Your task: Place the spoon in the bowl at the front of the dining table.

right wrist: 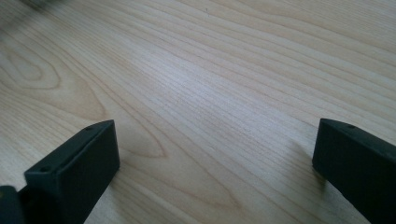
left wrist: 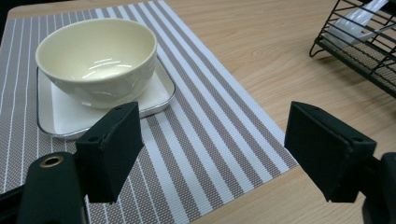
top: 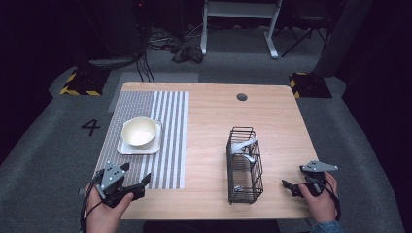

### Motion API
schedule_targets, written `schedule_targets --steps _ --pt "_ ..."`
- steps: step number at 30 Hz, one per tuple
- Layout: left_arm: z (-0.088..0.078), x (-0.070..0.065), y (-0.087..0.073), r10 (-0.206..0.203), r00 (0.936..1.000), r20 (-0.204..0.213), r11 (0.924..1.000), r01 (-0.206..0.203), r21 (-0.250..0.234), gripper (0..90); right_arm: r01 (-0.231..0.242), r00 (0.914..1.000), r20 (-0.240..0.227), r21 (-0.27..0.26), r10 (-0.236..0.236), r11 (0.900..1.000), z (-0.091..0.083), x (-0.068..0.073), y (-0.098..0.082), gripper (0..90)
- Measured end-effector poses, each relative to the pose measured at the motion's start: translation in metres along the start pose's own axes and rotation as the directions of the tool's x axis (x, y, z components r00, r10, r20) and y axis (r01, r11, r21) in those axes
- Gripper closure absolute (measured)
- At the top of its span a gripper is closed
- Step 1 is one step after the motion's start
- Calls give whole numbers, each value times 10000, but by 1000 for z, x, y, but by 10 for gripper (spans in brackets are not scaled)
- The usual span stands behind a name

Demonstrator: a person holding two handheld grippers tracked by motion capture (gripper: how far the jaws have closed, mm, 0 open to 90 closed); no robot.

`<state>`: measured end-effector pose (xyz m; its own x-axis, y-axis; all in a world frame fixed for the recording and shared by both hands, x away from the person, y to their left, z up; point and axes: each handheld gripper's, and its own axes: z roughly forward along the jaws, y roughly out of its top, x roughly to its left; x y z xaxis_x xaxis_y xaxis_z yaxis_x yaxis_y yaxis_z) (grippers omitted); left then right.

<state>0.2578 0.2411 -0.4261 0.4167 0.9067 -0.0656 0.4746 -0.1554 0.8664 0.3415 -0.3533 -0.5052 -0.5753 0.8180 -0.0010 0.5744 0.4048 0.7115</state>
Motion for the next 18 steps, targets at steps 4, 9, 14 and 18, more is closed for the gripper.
schedule_targets --steps 4,9,14,18 --pt "2 -4 4 192 9998 83 9998 -191 -112 192 -1 10000 -9 -3 1 10000 0 0 0 7" --pt "8 -11 10 742 9968 286 9972 -739 -111 200 -7 10000 1 5 7 10000 0 0 0 6" --pt "15 -21 18 942 9940 556 9956 -941 -41 237 8 10000 42 18 -8 10000 0 0 0 3" --pt "24 -31 26 1210 9887 880 9926 -1200 -166 239 5 10000 42 19 -5 10000 0 0 0 2"
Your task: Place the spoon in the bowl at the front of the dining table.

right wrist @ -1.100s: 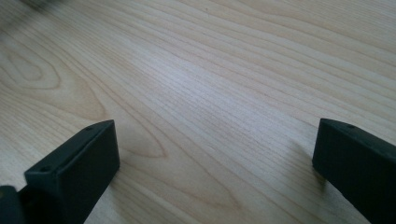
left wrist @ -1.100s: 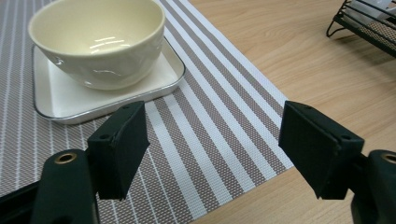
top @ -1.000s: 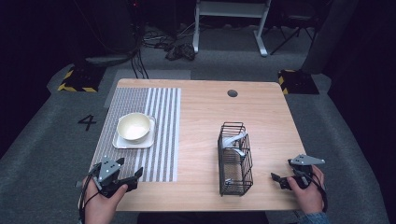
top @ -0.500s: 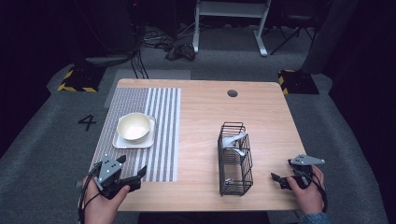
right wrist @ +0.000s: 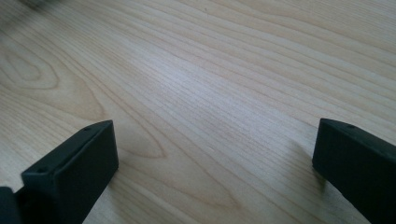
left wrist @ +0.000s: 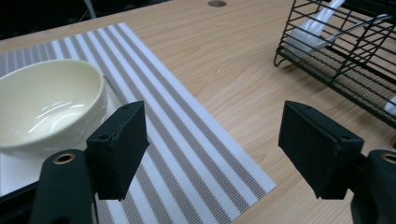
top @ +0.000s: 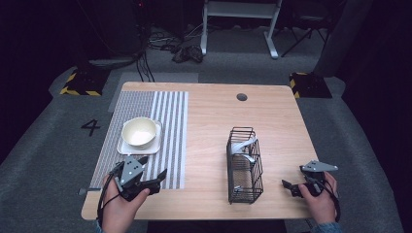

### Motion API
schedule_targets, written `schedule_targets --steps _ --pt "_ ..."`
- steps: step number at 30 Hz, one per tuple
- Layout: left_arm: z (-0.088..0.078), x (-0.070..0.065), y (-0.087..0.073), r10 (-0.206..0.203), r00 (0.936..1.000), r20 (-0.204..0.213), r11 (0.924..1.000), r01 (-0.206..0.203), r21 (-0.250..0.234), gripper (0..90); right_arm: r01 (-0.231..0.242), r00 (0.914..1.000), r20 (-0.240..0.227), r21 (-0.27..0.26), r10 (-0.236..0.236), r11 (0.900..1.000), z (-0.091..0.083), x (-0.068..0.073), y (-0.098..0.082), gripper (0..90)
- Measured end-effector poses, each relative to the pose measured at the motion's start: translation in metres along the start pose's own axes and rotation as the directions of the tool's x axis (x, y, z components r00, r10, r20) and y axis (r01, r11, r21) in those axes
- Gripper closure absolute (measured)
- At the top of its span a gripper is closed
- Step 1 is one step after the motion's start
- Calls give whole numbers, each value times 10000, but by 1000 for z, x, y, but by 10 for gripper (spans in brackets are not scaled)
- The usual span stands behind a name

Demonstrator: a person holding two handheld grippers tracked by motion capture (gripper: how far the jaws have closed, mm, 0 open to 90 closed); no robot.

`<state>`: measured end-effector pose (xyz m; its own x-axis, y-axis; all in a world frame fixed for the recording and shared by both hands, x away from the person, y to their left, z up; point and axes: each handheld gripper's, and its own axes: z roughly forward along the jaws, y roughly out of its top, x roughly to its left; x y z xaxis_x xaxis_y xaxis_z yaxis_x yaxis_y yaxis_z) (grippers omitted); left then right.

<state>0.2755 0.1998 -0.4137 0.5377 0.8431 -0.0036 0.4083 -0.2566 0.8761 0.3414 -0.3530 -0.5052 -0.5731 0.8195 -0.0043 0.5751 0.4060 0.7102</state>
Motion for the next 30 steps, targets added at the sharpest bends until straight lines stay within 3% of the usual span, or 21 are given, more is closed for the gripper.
schedule_targets --steps 8,16,27,29,30 --pt "17 -13 14 465 9972 590 9988 -454 -200 243 1 10000 -3 1 -1 10000 0 0 0 3" --pt "34 -25 27 706 9898 1234 9970 -661 -400 244 0 10000 -9 1 0 10000 0 0 0 2" --pt "48 -51 45 1044 9724 2088 9923 -877 -880 236 4 10000 -10 3 -4 10000 0 0 0 2" --pt "50 -56 47 1217 9676 2212 9904 -1037 -915 236 3 10000 -9 5 -3 10000 0 0 0 2" --pt "52 -59 48 1307 9623 2385 9893 -1109 -948 236 -1 10000 -10 4 1 10000 0 0 0 2"
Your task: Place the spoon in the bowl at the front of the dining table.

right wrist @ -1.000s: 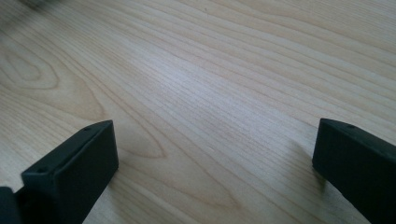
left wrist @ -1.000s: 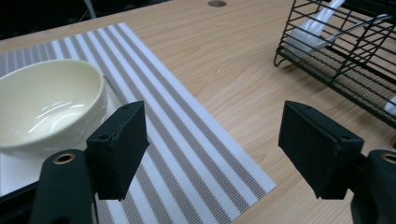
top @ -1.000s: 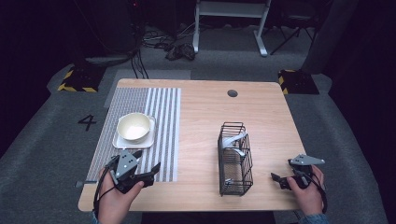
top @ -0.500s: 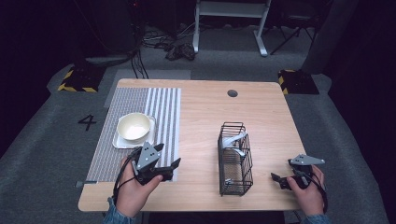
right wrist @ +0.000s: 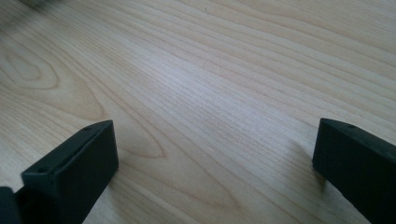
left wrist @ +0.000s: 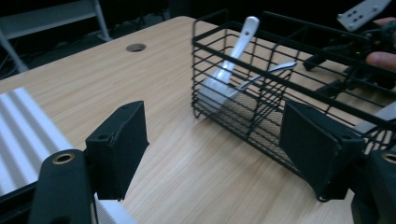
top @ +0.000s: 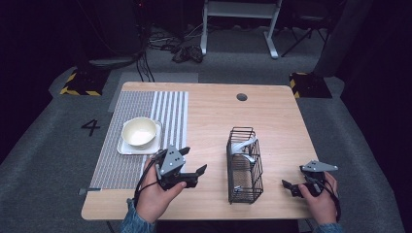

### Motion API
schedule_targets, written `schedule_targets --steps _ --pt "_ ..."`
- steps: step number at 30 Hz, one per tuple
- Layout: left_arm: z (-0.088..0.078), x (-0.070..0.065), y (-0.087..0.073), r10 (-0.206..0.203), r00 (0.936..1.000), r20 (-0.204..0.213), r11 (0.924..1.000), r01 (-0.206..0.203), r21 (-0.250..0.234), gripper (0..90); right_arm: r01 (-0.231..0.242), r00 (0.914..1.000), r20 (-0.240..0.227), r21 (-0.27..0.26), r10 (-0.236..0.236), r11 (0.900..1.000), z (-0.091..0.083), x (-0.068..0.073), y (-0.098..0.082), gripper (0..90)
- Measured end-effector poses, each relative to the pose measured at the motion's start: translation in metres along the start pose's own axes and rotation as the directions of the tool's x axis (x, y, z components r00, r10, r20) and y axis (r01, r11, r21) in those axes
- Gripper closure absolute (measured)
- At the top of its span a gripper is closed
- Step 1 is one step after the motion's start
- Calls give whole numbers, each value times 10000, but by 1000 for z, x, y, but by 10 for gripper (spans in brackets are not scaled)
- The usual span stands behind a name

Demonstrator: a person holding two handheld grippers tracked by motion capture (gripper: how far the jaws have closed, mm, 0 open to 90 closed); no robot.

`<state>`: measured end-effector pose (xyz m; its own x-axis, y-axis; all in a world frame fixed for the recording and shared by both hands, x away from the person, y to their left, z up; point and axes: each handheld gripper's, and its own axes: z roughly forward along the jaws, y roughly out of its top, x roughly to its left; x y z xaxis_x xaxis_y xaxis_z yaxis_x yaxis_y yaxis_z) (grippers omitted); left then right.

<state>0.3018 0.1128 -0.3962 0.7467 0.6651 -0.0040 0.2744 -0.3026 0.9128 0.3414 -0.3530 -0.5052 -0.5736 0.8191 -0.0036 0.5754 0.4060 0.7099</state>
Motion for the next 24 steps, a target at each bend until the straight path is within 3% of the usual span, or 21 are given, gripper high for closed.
schedule_targets --steps 3,8,14,17,21,24 --pt "10 -5 2 7 9962 867 9997 15 -259 251 3 10000 3 0 -3 10000 0 0 0 2" --pt "22 -13 8 472 9894 1372 9979 -405 -506 271 -4 10000 8 -6 4 10000 0 0 0 2" --pt "27 -27 16 886 9767 1954 9935 -726 -872 276 8 10000 3 -5 -8 10000 0 0 0 3" --pt "27 -33 19 1069 9678 2277 9912 -858 -1009 292 8 10000 3 -6 -8 10000 0 0 0 2" --pt "29 -42 23 1431 9498 2783 9862 -1130 -1214 335 5 10000 3 -1 -5 10000 0 0 0 2" --pt "30 -46 24 1541 9408 3021 9840 -1184 -1330 357 -4 10000 9 -8 5 10000 0 0 0 2"
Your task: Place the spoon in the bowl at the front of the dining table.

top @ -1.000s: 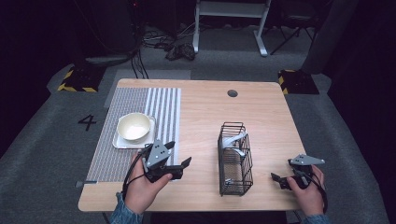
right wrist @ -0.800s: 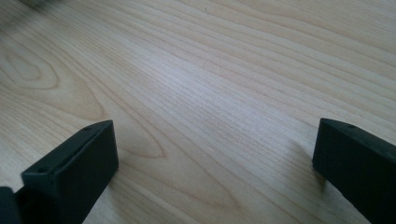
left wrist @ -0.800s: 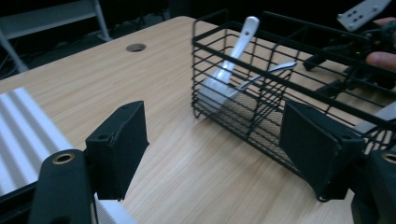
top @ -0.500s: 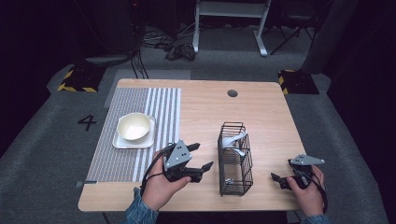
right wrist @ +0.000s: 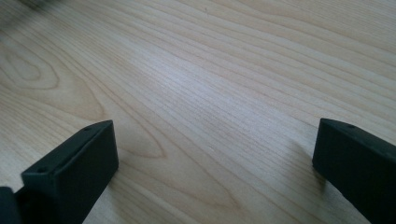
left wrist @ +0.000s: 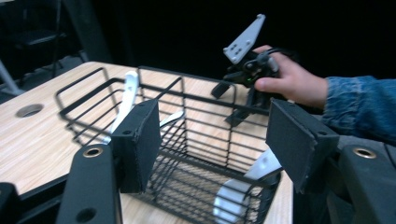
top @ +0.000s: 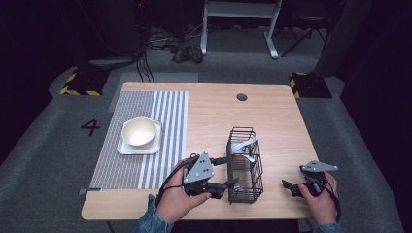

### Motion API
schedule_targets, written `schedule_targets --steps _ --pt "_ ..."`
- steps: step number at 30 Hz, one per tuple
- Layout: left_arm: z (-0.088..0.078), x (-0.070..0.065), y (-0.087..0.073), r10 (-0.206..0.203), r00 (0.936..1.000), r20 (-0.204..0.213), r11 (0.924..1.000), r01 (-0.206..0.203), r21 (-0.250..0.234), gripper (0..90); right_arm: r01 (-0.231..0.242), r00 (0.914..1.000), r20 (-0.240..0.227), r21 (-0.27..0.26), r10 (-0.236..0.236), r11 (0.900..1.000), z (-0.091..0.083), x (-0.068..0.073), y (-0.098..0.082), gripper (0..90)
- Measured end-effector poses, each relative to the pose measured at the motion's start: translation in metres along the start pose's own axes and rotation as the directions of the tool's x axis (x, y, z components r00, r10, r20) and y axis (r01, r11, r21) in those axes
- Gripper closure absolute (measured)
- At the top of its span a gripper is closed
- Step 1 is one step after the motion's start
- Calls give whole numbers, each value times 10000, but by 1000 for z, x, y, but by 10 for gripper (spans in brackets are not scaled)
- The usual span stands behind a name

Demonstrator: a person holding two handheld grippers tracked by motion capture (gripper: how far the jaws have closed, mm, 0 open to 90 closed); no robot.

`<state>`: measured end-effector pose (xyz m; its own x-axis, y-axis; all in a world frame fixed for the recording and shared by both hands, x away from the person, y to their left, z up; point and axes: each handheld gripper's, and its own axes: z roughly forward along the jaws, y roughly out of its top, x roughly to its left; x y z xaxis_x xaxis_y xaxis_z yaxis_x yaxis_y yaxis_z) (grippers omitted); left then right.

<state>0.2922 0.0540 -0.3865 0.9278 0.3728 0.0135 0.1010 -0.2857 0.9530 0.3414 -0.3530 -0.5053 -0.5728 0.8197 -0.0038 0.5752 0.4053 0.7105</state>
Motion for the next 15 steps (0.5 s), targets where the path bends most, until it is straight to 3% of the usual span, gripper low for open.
schedule_targets --steps 10,15 --pt "7 -9 0 263 9952 942 9993 -236 -297 383 10 10000 -5 4 -10 10000 0 0 0 2" --pt "9 -12 -3 348 9911 1287 9994 -347 -25 519 5 10000 -3 5 -5 10000 0 0 0 2"
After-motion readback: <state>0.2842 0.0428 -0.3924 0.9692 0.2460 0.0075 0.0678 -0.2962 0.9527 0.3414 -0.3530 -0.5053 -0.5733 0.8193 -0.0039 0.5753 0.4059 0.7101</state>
